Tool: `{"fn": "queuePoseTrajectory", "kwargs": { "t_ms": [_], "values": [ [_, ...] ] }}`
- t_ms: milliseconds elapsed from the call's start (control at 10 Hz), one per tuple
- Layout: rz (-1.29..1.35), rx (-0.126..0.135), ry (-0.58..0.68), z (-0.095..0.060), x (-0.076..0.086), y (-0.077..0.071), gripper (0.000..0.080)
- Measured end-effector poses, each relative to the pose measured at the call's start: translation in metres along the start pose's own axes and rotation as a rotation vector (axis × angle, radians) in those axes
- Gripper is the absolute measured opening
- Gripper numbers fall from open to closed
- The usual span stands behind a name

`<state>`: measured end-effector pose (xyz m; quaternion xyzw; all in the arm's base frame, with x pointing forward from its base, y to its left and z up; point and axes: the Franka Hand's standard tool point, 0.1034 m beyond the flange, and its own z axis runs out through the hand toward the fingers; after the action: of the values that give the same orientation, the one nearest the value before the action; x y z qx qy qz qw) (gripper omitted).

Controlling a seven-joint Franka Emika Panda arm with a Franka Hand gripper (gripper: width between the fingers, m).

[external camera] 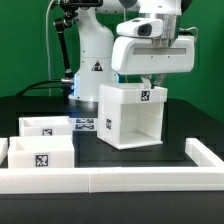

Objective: Assemble drawer

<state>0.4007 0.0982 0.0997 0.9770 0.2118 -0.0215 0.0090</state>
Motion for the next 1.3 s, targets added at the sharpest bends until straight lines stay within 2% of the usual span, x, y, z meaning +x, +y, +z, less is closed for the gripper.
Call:
{"fn": "queuePoseTrajectory", "kwargs": {
  "t_ms": [200, 500, 1100, 1300],
  "values": [
    [0.007, -0.001, -0.001, 0.0, 0.0, 0.001, 0.0037],
    [0.137, 0.0, -0.021, -0.001, 0.02, 0.014, 0.0038],
    [0.222, 0.002, 0.039, -0.004, 0.09, 0.059, 0.0038],
    [0.268, 0.022, 0.064, -0.005, 0.105, 0.066, 0.0038]
  ]
}}
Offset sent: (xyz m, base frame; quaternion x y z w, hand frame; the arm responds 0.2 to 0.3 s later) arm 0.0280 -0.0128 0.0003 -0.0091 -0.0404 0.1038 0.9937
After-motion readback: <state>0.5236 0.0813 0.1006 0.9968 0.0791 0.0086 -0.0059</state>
